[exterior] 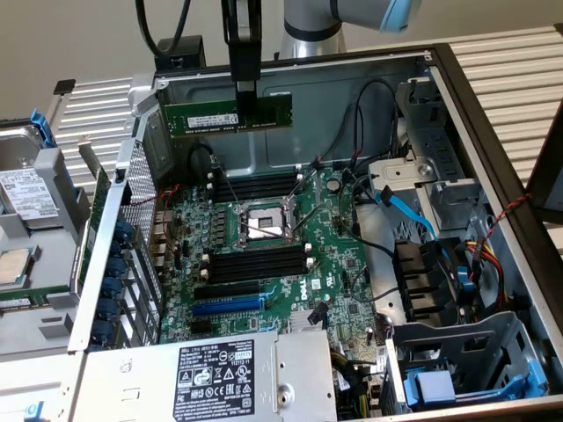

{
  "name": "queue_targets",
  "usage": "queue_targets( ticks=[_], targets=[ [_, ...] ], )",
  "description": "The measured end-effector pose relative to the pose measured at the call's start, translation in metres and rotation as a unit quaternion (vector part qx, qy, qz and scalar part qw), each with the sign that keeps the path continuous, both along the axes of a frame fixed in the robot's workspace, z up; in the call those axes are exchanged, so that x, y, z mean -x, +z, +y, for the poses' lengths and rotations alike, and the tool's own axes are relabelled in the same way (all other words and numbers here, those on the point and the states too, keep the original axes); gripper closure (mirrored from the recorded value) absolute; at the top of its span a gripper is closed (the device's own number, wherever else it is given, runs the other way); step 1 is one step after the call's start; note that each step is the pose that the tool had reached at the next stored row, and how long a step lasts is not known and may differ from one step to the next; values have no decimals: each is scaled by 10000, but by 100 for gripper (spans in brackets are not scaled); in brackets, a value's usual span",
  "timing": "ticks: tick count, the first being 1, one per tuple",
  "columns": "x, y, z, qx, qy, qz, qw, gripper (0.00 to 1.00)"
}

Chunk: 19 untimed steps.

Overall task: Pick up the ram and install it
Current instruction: 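Insert the ram into the slot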

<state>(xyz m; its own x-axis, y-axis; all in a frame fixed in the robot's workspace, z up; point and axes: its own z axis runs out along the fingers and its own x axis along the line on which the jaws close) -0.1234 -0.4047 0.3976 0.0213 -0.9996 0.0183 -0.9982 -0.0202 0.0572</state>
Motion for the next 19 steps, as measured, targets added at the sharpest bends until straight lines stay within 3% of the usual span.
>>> queue_targets(
  ticks=[4,6,10,11,19],
  targets=[
    [0,0,0,0,0,0,10000,87],
    [0,-4,0,-16,0,0,10000,87],
    [0,-25,0,-113,-3,-1,9999,87],
    [0,-35,0,-125,-6,0,9999,87],
    [0,-179,1,-128,-14,0,9999,87]
  ],
)
